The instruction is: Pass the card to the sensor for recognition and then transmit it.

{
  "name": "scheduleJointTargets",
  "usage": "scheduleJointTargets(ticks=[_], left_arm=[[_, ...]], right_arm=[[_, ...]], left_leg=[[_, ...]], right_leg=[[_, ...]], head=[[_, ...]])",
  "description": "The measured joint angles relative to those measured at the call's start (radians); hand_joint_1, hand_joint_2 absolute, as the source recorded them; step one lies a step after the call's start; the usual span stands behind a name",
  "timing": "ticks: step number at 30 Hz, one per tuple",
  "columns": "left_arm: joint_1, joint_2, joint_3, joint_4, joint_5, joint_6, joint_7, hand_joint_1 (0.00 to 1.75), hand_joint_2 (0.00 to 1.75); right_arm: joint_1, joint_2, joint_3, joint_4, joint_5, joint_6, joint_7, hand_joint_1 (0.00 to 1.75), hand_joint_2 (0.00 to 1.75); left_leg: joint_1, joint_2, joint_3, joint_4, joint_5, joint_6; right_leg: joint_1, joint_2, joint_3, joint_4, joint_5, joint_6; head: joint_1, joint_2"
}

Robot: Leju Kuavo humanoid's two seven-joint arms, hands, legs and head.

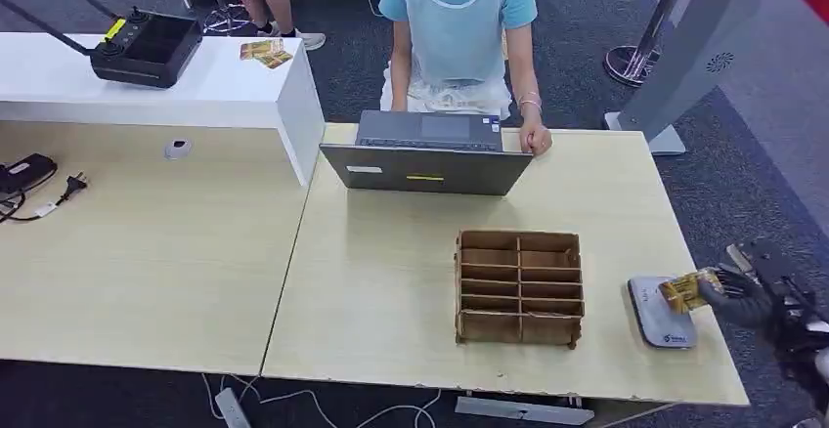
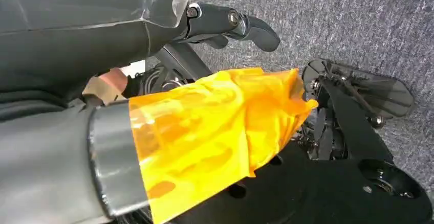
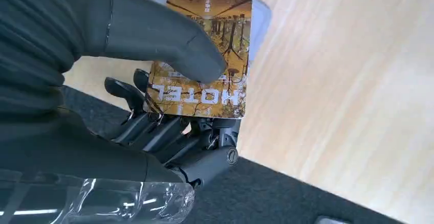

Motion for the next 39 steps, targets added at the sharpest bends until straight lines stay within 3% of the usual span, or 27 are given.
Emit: scheduleJointTargets(ticks=[14, 19, 25, 29, 34, 39], left_arm=[[0.000, 0.000, 0.003, 0.000, 0.000, 0.000, 0.000, 0.00, 0.00], [0.000, 0.000, 0.008, 0.000, 0.003, 0.000, -0.002, 0.00, 0.00], [0.000, 0.000, 0.009, 0.000, 0.008, 0.001, -0.003, 0.00, 0.00], [-0.001, -0.002, 0.010, 0.000, 0.010, 0.001, -0.003, 0.00, 0.00], [-0.002, -0.003, 0.010, 0.000, 0.010, 0.001, -0.003, 0.00, 0.00], [-0.003, -0.005, 0.010, 0.000, 0.009, -0.001, -0.003, 0.00, 0.00]], right_arm=[[-0.011, -0.016, -0.026, -0.028, -0.008, 0.001, -0.001, 1.75, 1.75], [-0.056, -0.045, -0.030, -0.055, -0.045, 0.027, 0.014, 1.75, 1.75], [-0.226, -0.087, -0.004, -0.111, -0.064, 0.043, 0.076, 1.75, 1.75], [-0.389, -0.090, 0.086, -0.146, 0.010, 0.013, 0.110, 1.75, 1.75], [-0.597, -0.055, 0.235, -0.156, 0.075, -0.029, 0.139, 1.75, 1.75], [-0.714, -0.010, 0.321, -0.150, 0.103, -0.060, 0.146, 1.75, 1.75]], left_leg=[[0.000, 0.000, 0.000, 0.000, 0.000, 0.000], [0.000, 0.001, 0.000, 0.000, 0.000, 0.000], [0.000, 0.001, -0.001, 0.000, 0.002, 0.001], [0.000, 0.002, -0.001, 0.000, 0.003, 0.001], [0.000, 0.002, 0.000, 0.000, 0.004, 0.001], [0.000, 0.000, -0.002, 0.000, 0.005, 0.000]], right_leg=[[0.000, 0.000, 0.000, 0.000, 0.000, 0.000], [0.000, 0.001, 0.000, 0.000, 0.000, 0.000], [0.000, 0.002, 0.000, 0.000, 0.002, 0.001], [0.000, 0.002, -0.001, 0.002, 0.002, 0.000], [0.000, 0.002, -0.002, 0.003, 0.002, 0.000], [0.000, 0.000, -0.002, 0.003, 0.002, 0.000]], head=[[0.000, 0.000], [0.000, 0.000], [0.000, 0.000], [0.000, 0.000], [0.000, 0.000], [0.000, 0.000]])
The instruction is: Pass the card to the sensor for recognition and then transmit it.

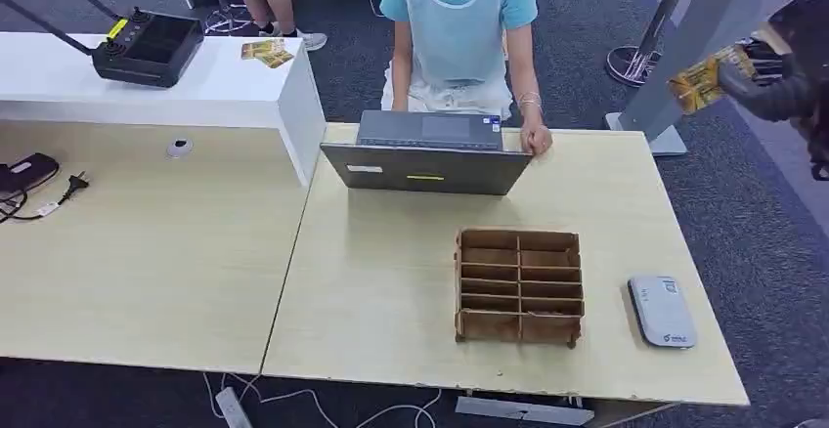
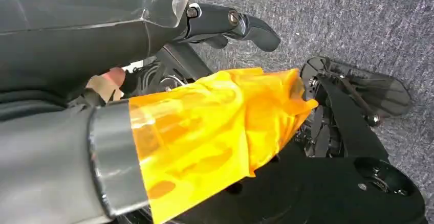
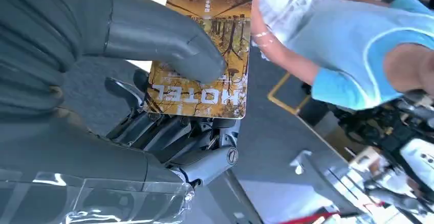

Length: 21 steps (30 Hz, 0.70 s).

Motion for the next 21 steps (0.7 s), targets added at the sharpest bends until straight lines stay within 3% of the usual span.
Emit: scheduleJointTargets(ticks=[4, 8, 13, 21], left_arm=[[-0.001, 0.000, 0.000, 0.000, -0.015, 0.000, 0.002, 0.00, 0.00], [-0.008, -0.001, -0.001, 0.000, -0.038, -0.002, 0.013, 0.00, 0.00], [-0.015, -0.002, -0.009, 0.000, -0.063, -0.003, 0.022, 0.00, 0.00], [-0.018, 0.000, -0.031, 0.000, -0.086, -0.008, 0.025, 0.00, 0.00]], right_arm=[[-0.076, 0.045, 0.073, 0.008, 0.162, -0.106, 0.003, 1.75, 1.75], [-0.141, 0.121, 0.149, 0.018, 0.442, -0.218, 0.036, 1.75, 1.75], [-0.188, 0.227, 0.195, 0.080, 0.686, -0.251, 0.046, 1.75, 1.75], [-0.252, 0.346, 0.246, 0.216, 0.859, -0.251, 0.030, 1.75, 1.75]], left_leg=[[0.000, 0.001, -0.001, 0.000, 0.000, 0.000], [0.000, 0.001, 0.000, 0.000, 0.000, -0.001], [0.000, 0.001, 0.000, 0.000, 0.001, -0.001], [0.000, 0.000, -0.001, 0.000, 0.002, -0.002]], right_leg=[[0.000, 0.001, -0.001, 0.000, 0.000, 0.000], [0.000, 0.002, -0.001, 0.001, 0.000, 0.000], [0.000, 0.002, -0.002, 0.002, 0.001, -0.001], [0.000, 0.001, -0.003, 0.002, 0.001, -0.001]], head=[[0.000, 0.000], [0.000, 0.000], [0.000, 0.000], [0.000, 0.000]])
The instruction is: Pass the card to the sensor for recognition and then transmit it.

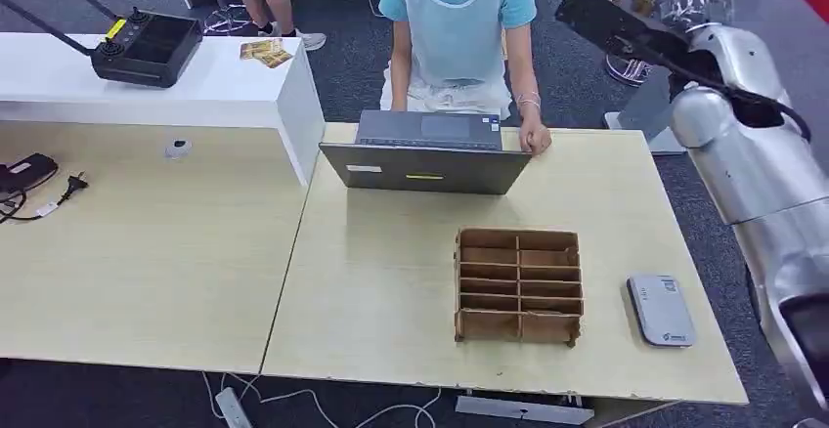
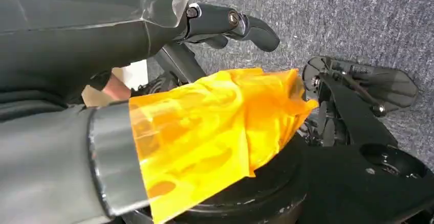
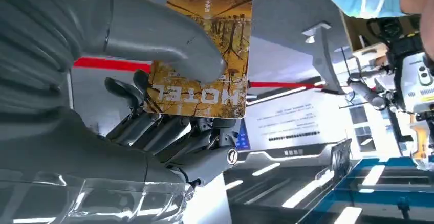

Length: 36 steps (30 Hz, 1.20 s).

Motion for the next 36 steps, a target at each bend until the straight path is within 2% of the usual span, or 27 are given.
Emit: scheduleJointTargets(ticks=[8, 15, 26, 36], left_arm=[[-0.001, 0.003, -0.015, 0.000, -0.006, -0.005, 0.000, 0.00, 0.00], [0.000, 0.006, -0.023, 0.000, -0.008, -0.006, 0.000, 0.00, 0.00], [0.000, 0.007, -0.024, 0.000, -0.007, -0.006, 0.000, 0.00, 0.00], [0.000, 0.007, -0.024, 0.000, 0.001, -0.006, 0.002, 0.00, 0.00]], right_arm=[[-0.060, 0.061, 0.044, 0.162, 0.107, 0.013, -0.023, 1.75, 1.75], [-0.085, 0.083, 0.074, 0.283, 0.143, 0.018, -0.023, 1.75, 1.75], [-0.090, 0.087, 0.088, 0.346, 0.143, 0.021, -0.019, 1.75, 1.75], [-0.096, 0.115, 0.088, 0.421, 0.156, 0.011, -0.023, 1.75, 1.75]], left_leg=[[0.000, 0.000, 0.000, 0.000, 0.000, 0.000], [0.000, 0.000, 0.000, 0.000, 0.000, 0.000], [0.000, 0.000, 0.000, 0.000, 0.001, 0.000], [0.000, 0.000, 0.000, 0.000, 0.001, 0.000]], right_leg=[[0.000, 0.000, 0.000, 0.000, 0.001, 0.000], [0.000, 0.000, 0.000, 0.000, 0.001, 0.000], [0.000, 0.000, 0.000, 0.000, 0.001, 0.000], [0.000, 0.000, 0.000, 0.000, 0.001, 0.000]], head=[[0.000, 0.000], [0.000, 0.000], [0.000, 0.000], [0.000, 0.000]])
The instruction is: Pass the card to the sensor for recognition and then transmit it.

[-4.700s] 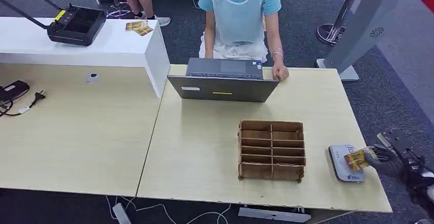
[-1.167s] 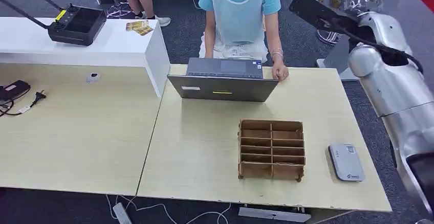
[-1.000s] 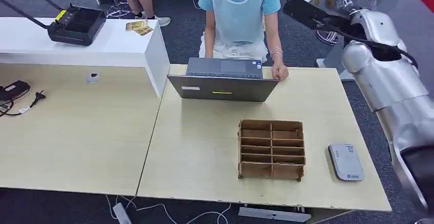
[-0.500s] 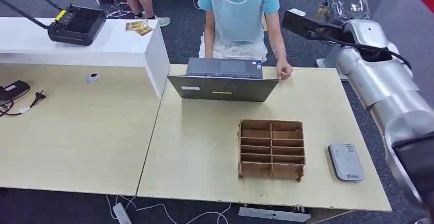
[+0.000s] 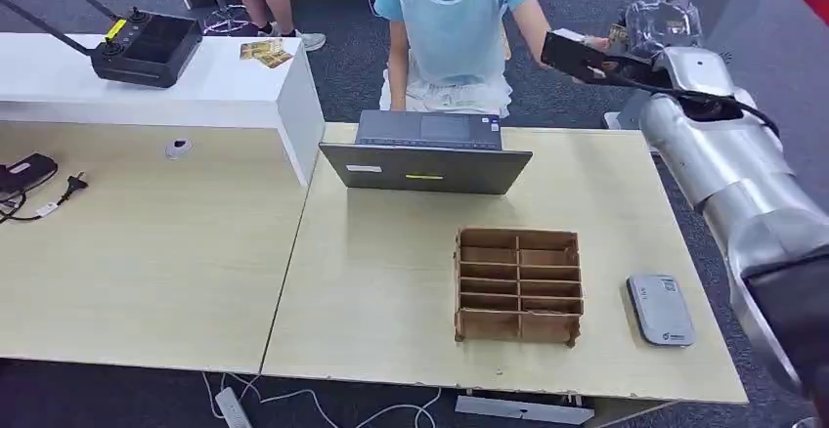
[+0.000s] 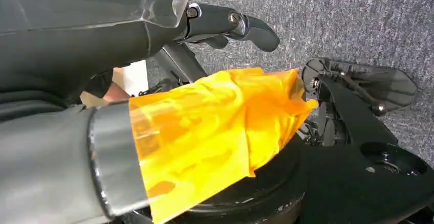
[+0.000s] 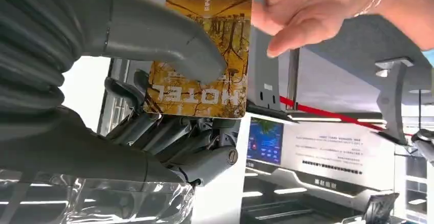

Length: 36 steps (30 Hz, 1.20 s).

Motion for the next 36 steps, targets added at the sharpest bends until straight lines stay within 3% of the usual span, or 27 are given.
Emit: scheduleJointTargets(ticks=[10, 11, 12, 13, 36], left_arm=[[0.000, 0.000, 0.000, 0.000, 0.006, 0.002, 0.000, 0.00, 0.00], [0.000, 0.000, 0.000, 0.000, 0.006, 0.002, 0.000, 0.00, 0.00], [0.000, 0.000, 0.000, 0.000, 0.008, 0.002, 0.000, 0.00, 0.00], [0.000, 0.000, 0.000, 0.000, 0.008, 0.002, 0.000, 0.00, 0.00], [0.001, -0.001, 0.000, 0.000, 0.024, 0.004, 0.000, 0.00, 0.00]], right_arm=[[0.000, 0.055, -0.046, 0.018, -0.019, -0.022, -0.032, 1.75, 1.75], [0.000, 0.058, -0.049, 0.018, -0.019, -0.024, -0.034, 1.64, 1.75], [0.000, 0.062, -0.052, 0.018, -0.019, -0.025, -0.035, 0.09, 1.75], [0.000, 0.065, -0.055, 0.018, -0.019, -0.026, -0.037, 0.00, 1.75], [0.004, 0.083, -0.110, 0.017, -0.040, -0.051, -0.066, 0.00, 1.75]], left_leg=[[0.000, 0.000, 0.000, 0.000, 0.000, 0.000], [0.000, 0.000, 0.000, 0.000, 0.000, 0.000], [0.000, 0.000, 0.000, 0.000, 0.000, 0.000], [0.000, 0.000, 0.000, 0.000, 0.000, 0.000], [0.000, 0.000, 0.000, 0.000, 0.000, 0.000]], right_leg=[[0.000, 0.000, 0.000, 0.000, 0.000, 0.000], [0.000, 0.000, 0.000, 0.000, 0.000, 0.000], [0.000, 0.000, 0.000, 0.000, 0.000, 0.000], [0.000, 0.000, 0.000, 0.000, 0.000, 0.000], [0.000, 0.000, -0.001, 0.000, 0.000, 0.000]], head=[[0.000, 0.000], [0.000, 0.000], [0.000, 0.000], [0.000, 0.000], [0.000, 0.000]])
